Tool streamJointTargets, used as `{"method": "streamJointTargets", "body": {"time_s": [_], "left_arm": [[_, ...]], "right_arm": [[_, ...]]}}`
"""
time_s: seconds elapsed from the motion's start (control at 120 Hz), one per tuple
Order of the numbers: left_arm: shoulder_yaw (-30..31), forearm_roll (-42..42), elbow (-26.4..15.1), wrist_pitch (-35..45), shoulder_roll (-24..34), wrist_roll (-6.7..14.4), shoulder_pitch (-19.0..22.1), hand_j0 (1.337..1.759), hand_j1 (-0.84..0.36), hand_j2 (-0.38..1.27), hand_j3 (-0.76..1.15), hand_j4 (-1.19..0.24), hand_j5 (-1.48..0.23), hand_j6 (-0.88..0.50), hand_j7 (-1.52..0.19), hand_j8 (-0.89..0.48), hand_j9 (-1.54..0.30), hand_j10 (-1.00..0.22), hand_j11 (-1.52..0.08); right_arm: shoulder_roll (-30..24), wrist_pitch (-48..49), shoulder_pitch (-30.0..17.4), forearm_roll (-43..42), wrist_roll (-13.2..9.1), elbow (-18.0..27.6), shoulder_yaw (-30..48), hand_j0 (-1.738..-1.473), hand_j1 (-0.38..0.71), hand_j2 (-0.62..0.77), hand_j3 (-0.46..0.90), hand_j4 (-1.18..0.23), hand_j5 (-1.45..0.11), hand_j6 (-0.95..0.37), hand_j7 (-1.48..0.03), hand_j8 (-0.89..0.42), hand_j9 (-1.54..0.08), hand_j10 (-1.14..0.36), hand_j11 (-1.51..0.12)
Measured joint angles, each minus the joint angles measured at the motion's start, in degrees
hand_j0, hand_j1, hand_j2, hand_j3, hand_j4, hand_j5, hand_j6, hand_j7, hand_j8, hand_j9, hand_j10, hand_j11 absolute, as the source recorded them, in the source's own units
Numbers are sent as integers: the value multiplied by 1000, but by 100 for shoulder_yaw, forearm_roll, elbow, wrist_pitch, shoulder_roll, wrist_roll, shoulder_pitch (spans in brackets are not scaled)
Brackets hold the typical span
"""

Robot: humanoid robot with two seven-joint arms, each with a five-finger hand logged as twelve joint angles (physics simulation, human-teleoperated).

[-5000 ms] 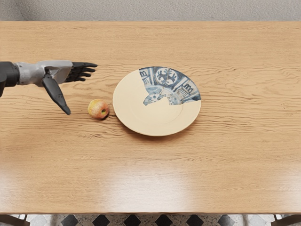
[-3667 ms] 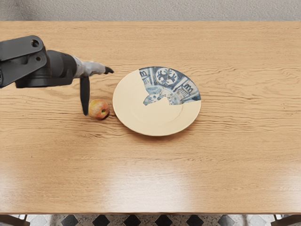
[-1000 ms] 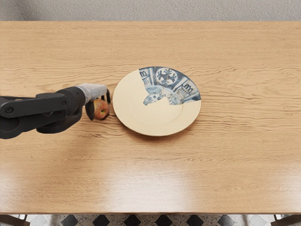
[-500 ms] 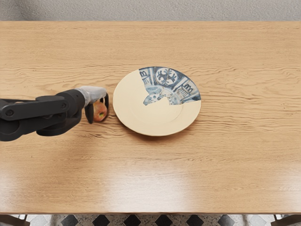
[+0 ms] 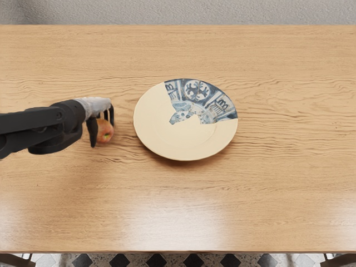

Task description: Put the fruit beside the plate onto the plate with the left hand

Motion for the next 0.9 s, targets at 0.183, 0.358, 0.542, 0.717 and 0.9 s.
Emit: {"method": "streamJointTargets", "body": {"time_s": [0.183,0.358,0.542,0.717,0.9], "left_arm": [[-140,-127,0,-21,236,0,-44,1654,-156,486,0,-643,-996,-433,-1002,-463,-988,-732,-989],[-490,-242,-14,-59,319,-1,-79,1654,-174,552,0,-648,-1004,-441,-1003,-480,-984,-728,-986],[-1047,-449,-55,-155,440,-1,-315,1655,-216,603,0,-616,-1010,-418,-1002,-460,-979,-727,-981],[-1199,-724,-68,-206,167,0,-646,1655,-228,597,0,-591,-1017,-413,-1005,-440,-976,-723,-978],[-1228,-928,-71,-216,-328,-1,-817,1655,-285,712,0,-589,-1008,-408,-1002,-435,-967,-720,-969]], "right_arm": [[0,0,27,0,0,-1,0,-1658,-333,-3,0,-13,-17,-13,-17,-13,-17,-13,-17],[0,0,36,0,0,-1,0,-1658,-333,-3,0,-13,-17,-13,-17,-13,-17,-13,-17],[0,0,38,0,0,0,0,-1658,-333,-3,0,-13,-17,-13,-17,-13,-17,-13,-17],[0,0,37,0,0,-1,0,-1658,-333,-3,0,-13,-17,-13,-17,-13,-17,-13,-17],[0,0,35,0,0,-2,0,-1658,-333,-3,0,-13,-17,-13,-17,-13,-17,-13,-17]]}}
